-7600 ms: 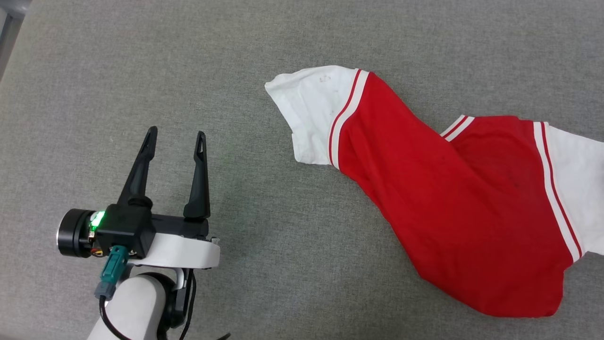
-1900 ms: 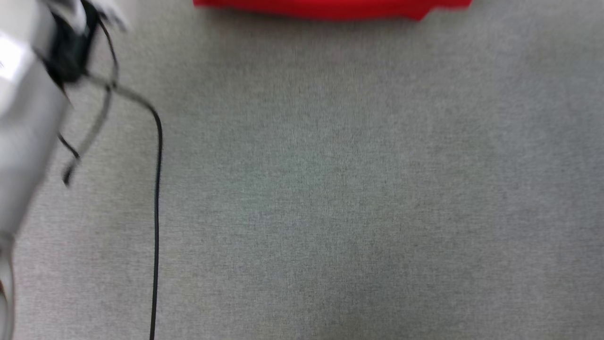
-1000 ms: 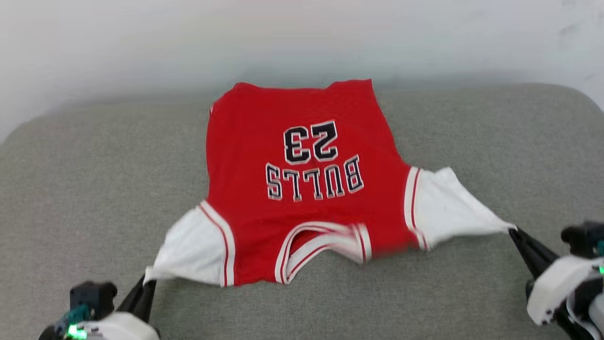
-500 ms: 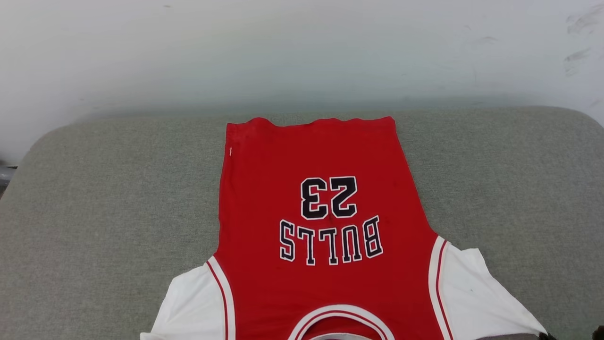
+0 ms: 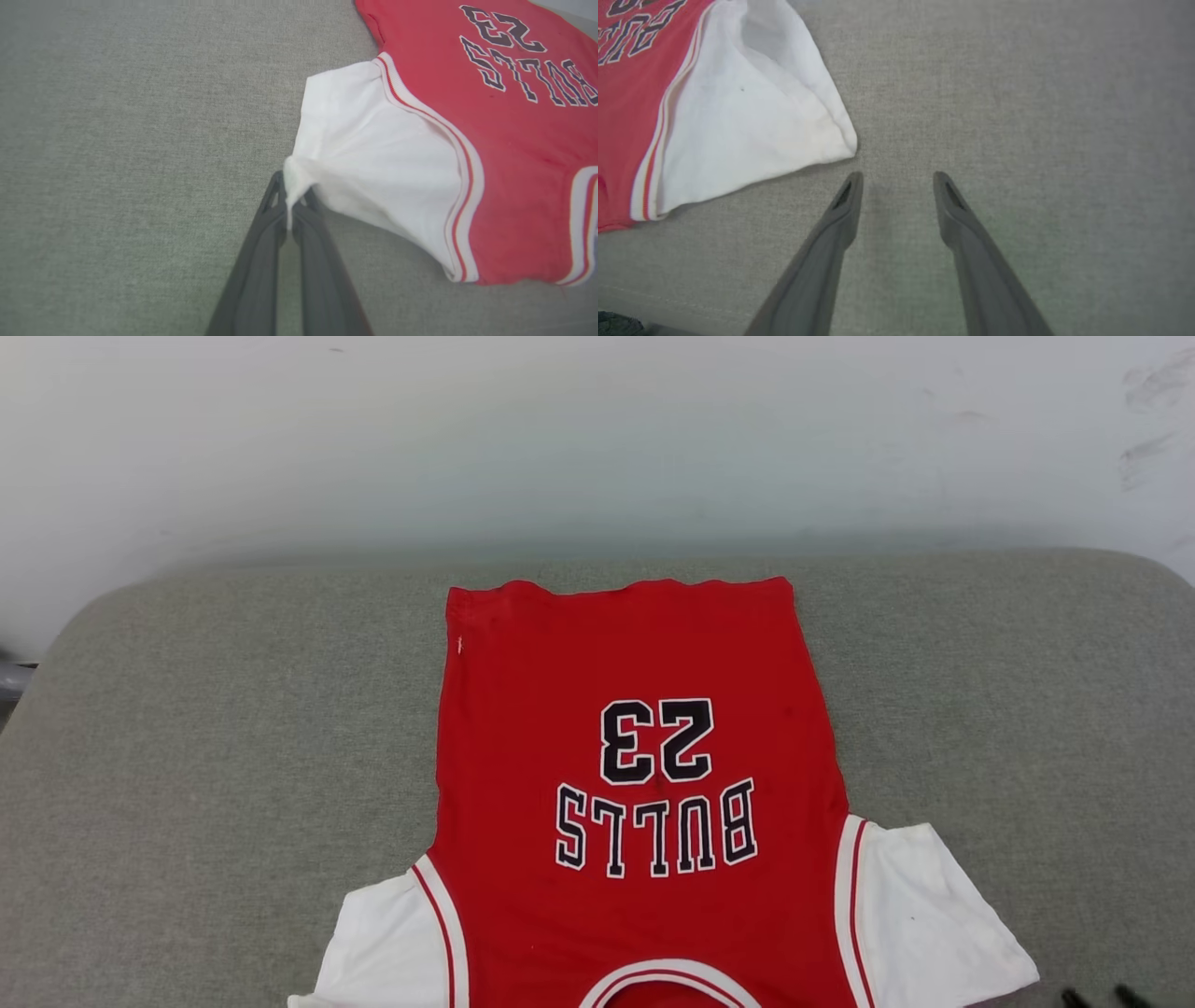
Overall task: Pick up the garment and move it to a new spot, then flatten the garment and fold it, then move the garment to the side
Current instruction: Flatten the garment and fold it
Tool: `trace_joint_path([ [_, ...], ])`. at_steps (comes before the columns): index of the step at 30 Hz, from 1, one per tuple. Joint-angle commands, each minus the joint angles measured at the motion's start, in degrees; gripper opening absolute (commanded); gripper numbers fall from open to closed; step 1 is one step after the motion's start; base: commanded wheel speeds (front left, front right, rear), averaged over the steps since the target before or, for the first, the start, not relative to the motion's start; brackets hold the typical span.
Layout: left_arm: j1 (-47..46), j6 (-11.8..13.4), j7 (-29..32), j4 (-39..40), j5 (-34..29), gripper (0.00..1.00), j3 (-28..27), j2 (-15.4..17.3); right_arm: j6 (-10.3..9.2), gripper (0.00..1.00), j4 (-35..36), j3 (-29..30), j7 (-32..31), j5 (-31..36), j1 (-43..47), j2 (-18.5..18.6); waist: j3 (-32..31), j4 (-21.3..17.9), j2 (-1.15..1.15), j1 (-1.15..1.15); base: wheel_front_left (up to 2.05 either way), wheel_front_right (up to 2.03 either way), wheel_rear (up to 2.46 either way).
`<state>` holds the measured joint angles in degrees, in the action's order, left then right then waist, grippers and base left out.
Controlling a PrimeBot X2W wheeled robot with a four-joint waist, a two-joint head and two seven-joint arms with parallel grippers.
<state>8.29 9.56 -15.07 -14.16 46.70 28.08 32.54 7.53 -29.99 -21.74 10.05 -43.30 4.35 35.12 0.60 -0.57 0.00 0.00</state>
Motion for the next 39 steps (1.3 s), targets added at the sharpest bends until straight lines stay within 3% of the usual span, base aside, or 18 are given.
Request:
trace_joint_path([
  [1,-0.93,-0.24,-0.14,0.57,-0.89,0.0,-0.31,-0.27,-0.08,1.0,1.04,1.89,0.62,0.7,-1.95,0.64,0.27,0.06,0.0,0.0,0.0,0.0,0.0],
  [6,-2.35,0.05,-0.14,3.14,-2.95,0.0,-1.33,-1.94,-0.08,1.0,6.14,10.43,1.6,4.14,-6.11,2.25,1.67,0.89,0.0,0.0,0.0,0.0,0.0],
  [10,-3.96,0.16,-0.14,5.27,-4.85,0.0,-1.68,-3.01,-0.08,1.0,12.66,16.67,-1.17,6.9,-11.28,3.07,3.88,2.49,0.0,0.0,0.0,0.0,0.0],
  [14,-6.69,-0.18,-0.14,7.27,-6.94,0.0,-1.91,-4.48,-0.07,1.0,19.96,20.03,-7.04,8.94,-18.71,4.41,7.82,5.18,0.0,0.0,0.0,0.0,0.0],
  [19,-10.66,-1.06,-0.14,8.22,-9.52,0.0,-1.82,-7.41,-0.08,1.0,24.78,19.24,-15.19,10.24,-30.44,5.16,12.84,8.9,0.0,0.0,0.0,0.0,0.0],
  [23,-12.65,-1.94,-0.14,8.34,-11.08,0.0,-2.22,-9.17,-0.08,1.0,23.53,17.06,-21.53,10.8,-37.42,4.81,15.24,11.1,0.0,0.0,0.0,0.0,0.0],
  [32,-16.56,-5.02,-0.14,8.9,-15.58,0.0,-3.82,-14.11,-0.08,1.0,13.21,7.62,-45.64,9.51,-53.97,5.34,21.5,15.9,0.0,0.0,0.0,0.0,0.0],
  [36,-17.93,-6.31,-0.14,9.23,-17.5,0.0,-4.32,-16.18,-0.08,1.0,8.63,5.13,-56.64,8.52,-59.45,4.97,24.8,17.59,0.0,0.0,0.0,0.0,0.0],
  [39,-18.79,-7.17,-0.14,9.29,-18.61,0.0,-4.93,-17.66,-0.08,1.0,6.0,4.9,-61.56,9.43,-63.56,4.16,27.2,18.48,0.0,0.0,0.0,0.0,0.0],
])
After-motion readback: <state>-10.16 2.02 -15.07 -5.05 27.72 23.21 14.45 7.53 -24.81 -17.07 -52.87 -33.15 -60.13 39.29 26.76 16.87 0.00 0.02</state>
